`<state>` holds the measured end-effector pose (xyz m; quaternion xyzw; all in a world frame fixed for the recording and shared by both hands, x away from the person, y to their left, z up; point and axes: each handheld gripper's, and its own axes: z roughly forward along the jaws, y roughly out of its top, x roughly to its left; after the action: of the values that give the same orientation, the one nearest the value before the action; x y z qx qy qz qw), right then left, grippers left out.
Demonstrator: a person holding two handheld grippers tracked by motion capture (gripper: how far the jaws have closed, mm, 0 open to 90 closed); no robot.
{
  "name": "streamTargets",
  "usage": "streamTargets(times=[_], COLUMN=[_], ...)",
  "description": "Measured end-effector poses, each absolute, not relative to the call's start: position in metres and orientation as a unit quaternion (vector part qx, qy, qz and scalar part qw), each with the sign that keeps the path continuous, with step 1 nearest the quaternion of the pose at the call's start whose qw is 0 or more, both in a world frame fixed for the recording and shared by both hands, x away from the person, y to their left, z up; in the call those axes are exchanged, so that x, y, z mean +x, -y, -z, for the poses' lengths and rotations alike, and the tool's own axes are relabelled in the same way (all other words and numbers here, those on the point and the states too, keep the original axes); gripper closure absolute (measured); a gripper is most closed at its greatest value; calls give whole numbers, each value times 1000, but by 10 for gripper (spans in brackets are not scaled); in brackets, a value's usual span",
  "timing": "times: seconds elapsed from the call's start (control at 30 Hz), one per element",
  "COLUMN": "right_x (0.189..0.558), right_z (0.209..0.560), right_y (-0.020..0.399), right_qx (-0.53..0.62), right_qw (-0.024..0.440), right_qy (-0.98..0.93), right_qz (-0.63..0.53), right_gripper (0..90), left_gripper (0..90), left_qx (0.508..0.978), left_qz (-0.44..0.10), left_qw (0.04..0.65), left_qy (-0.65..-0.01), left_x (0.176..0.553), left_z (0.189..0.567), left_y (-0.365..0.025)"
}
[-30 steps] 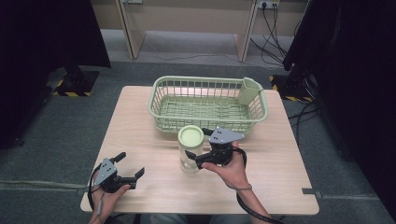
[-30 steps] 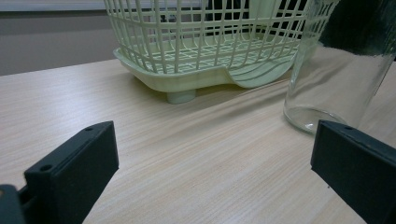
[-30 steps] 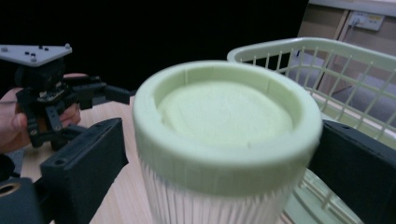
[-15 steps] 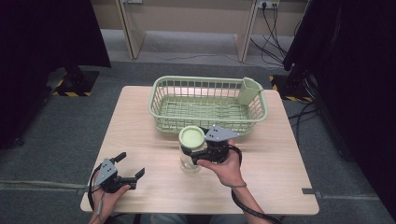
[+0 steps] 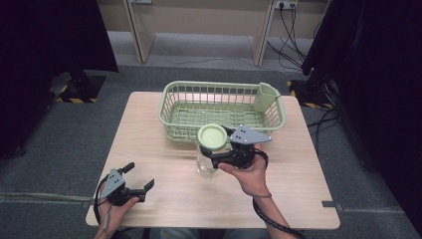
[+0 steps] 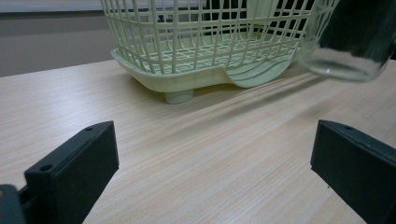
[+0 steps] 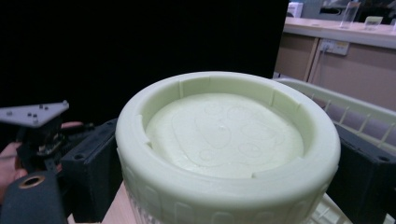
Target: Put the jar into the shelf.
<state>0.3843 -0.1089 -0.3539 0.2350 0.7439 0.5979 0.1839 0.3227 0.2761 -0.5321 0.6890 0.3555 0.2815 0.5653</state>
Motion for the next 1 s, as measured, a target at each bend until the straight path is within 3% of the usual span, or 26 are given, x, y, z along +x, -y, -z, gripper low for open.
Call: streamTargets(times=[0.37,0.4,1.0], right_x=[393,399,434], right_z=[308,291,251], right_y=[111,110,105], right_qx=[232,233,256], right_qw=[217,225,259], right_qy=[-730,-724,-705], right_qz=[-605,-609,-609], right_gripper=[112,112,112], left_gripper=[4,4,4], left_qx=[688,688,689], left_qz=[-281,-281,-280], left_qw=[567,567,567], left_qy=[-356,-356,-353], left_x=[323,323,323], left_z=[532,532,532], left_y=[-276,-276,-277])
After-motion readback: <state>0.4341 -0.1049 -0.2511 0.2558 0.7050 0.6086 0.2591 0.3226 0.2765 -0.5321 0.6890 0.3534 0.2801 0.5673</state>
